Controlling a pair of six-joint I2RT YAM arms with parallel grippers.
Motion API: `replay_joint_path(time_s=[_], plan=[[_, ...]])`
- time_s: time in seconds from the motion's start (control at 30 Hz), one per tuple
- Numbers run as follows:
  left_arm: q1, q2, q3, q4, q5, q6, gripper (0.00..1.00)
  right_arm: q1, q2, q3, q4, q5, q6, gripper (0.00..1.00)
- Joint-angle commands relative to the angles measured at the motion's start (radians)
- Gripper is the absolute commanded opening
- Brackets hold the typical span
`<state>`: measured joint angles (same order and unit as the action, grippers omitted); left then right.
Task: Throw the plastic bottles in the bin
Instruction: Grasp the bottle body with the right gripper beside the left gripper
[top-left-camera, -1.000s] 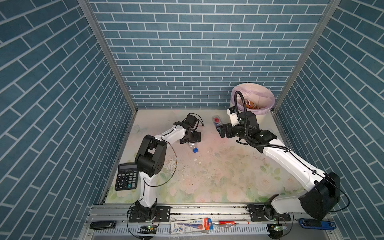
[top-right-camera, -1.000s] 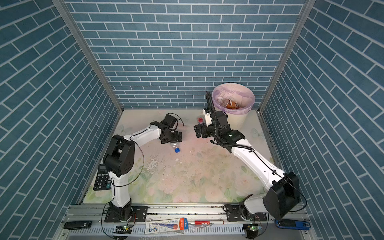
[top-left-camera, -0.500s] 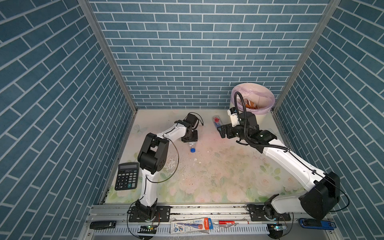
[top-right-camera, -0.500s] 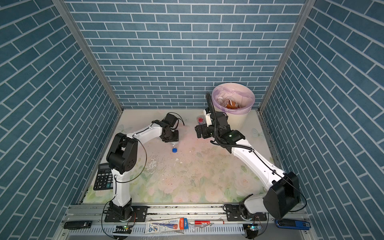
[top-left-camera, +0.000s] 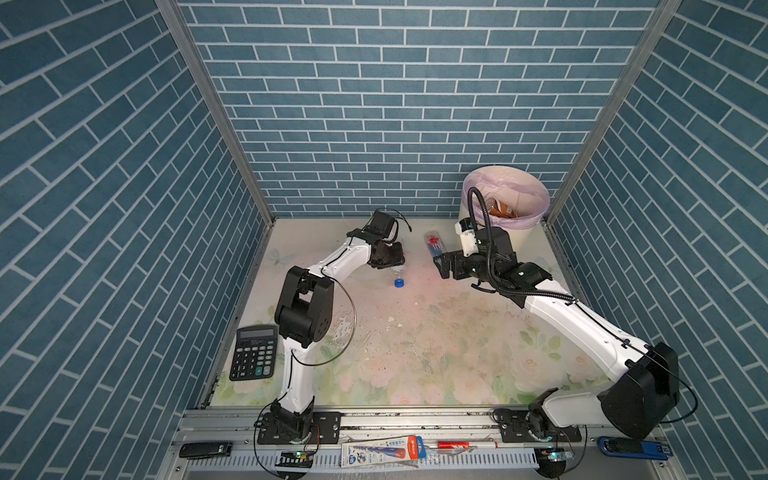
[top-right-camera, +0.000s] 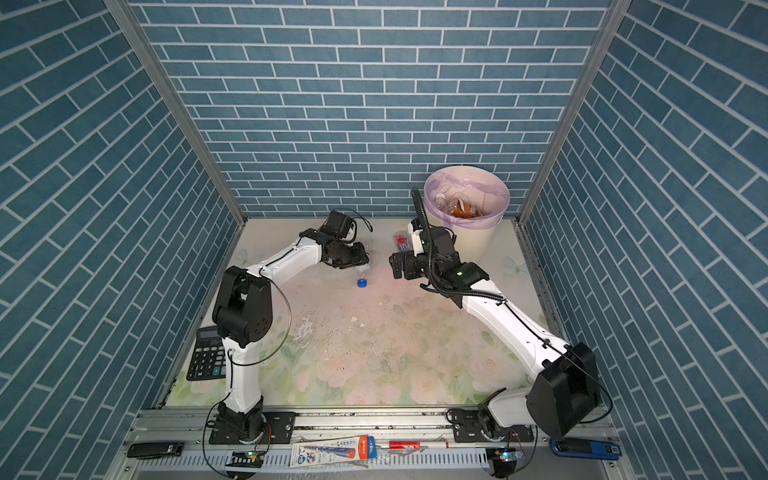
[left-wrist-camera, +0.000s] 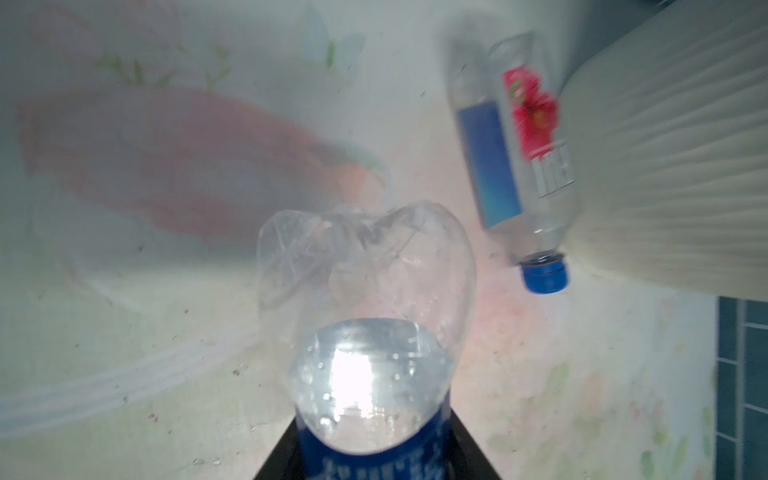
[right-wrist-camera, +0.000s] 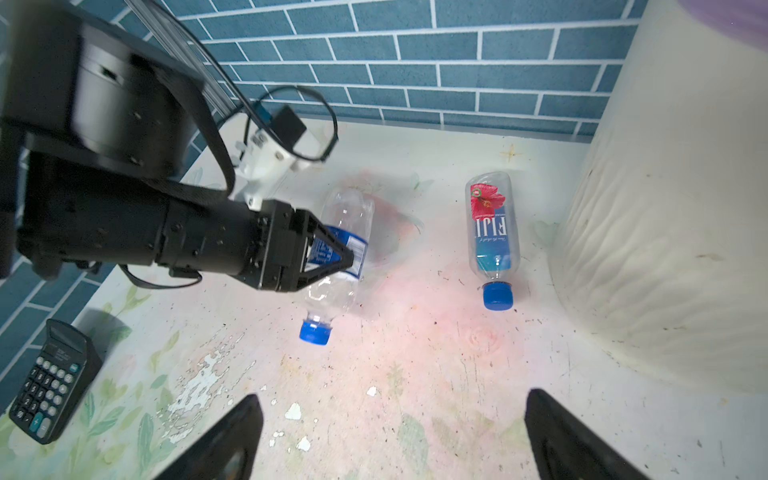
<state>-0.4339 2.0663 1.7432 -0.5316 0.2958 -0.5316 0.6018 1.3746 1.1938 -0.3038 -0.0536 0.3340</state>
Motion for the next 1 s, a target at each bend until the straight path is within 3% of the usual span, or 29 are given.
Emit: replay_joint_path(time_s=[0.0, 0.13, 0.5, 0.67, 0.97], plan=[[0.007, -0.065, 0.057, 0.096, 0.109, -0.093, 0.43, -0.002, -0.011, -0.035, 0.046, -0.029, 0.069, 0.99], [0.012, -0.112, 0.023, 0.246, 0.168, -0.238, 0.43, -0.004, -0.015, -0.063, 0.120, -0.063, 0.124, 0.99], [0.011, -0.270, -0.364, 0.789, 0.177, -0.751, 0.43, 0.003, 0.039, -0.128, 0.402, -0.105, 0.255, 0.99], [0.005, -0.283, -0.400, 0.823, 0.178, -0.806, 0.43, 0.019, 0.093, -0.112, 0.499, -0.125, 0.272, 0.99], [-0.004, -0.285, -0.419, 0.878, 0.183, -0.881, 0.44, 0.023, 0.181, -0.047, 0.492, -0.109, 0.254, 0.95]])
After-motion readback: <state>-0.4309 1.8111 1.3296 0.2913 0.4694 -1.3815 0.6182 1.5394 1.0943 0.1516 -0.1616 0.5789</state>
